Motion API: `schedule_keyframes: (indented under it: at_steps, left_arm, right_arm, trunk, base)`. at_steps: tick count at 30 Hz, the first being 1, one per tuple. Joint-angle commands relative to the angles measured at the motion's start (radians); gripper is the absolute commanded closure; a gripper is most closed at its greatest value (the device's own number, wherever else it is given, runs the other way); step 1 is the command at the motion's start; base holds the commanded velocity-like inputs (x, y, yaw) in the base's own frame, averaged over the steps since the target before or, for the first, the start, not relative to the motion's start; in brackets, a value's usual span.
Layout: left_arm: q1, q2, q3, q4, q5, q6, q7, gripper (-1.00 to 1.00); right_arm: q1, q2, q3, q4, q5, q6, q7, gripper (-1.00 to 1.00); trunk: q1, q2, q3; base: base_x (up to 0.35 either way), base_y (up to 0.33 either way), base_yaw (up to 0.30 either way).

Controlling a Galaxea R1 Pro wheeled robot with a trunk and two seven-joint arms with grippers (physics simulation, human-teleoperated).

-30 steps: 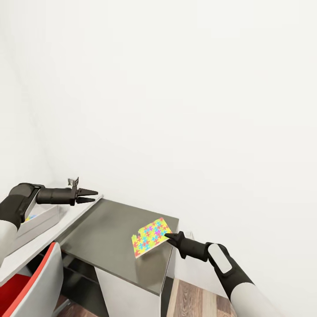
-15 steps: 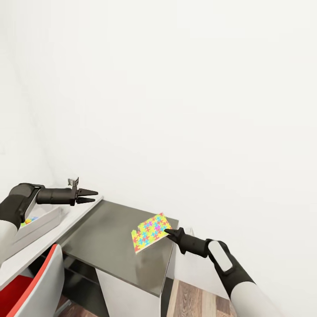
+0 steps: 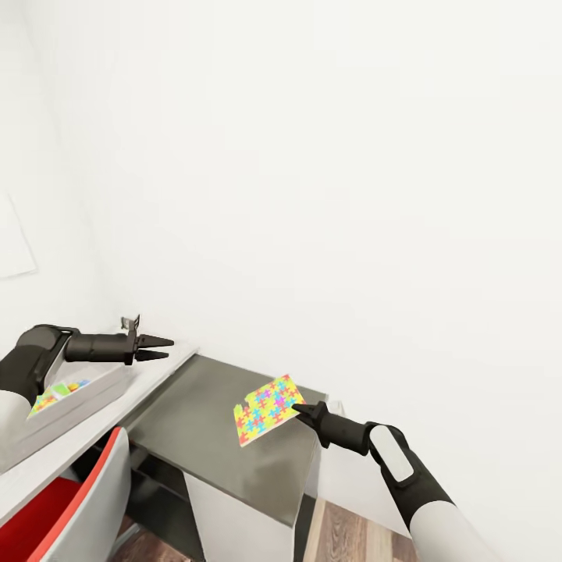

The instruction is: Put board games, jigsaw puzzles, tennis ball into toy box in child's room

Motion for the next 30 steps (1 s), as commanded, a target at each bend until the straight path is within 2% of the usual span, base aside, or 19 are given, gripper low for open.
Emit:
schedule_keyframes:
  at_steps: [1,6,19,25,30]
  left_arm:
    - [-0.001,0.000,-0.001,0.000,-0.007,0.011,-0.007,-1.00]
    - [-0.001,0.000,-0.001,0.000,-0.007,0.012,-0.007,-1.00]
    - [-0.001,0.000,-0.001,0.000,-0.007,0.011,-0.007,-1.00]
    - [-0.001,0.002,-0.002,0.000,-0.007,0.010,-0.007,-1.00]
    - [-0.001,0.002,-0.003,0.000,-0.007,0.010,-0.007,-1.00]
  right_arm:
    - [-0.001,0.001,-0.002,0.000,0.002,0.004,0.004,1.00]
    - [-0.001,0.001,-0.001,0.000,0.002,0.004,0.004,1.00]
    - [-0.001,0.000,-0.001,-0.005,0.002,0.004,0.004,1.00]
    - [0.006,-0.001,-0.003,-0.154,0.001,0.006,0.003,1.00]
    - [0.007,-0.001,-0.003,-0.182,0.001,0.005,0.007,1.00]
  trunk:
    - [-0.004,0.006,0.002]
    - [-0.023,0.041,0.021]
    - [-0.073,0.132,0.071]
    - [-0.096,0.174,0.094]
    - [-0.115,0.209,0.113]
  base:
    - [-0.163,0.000,0.248]
    - [-0.133,0.000,0.251]
    - [-0.008,0.000,0.253]
    - [0.000,0.000,0.254]
    - [0.000,0.000,0.248]
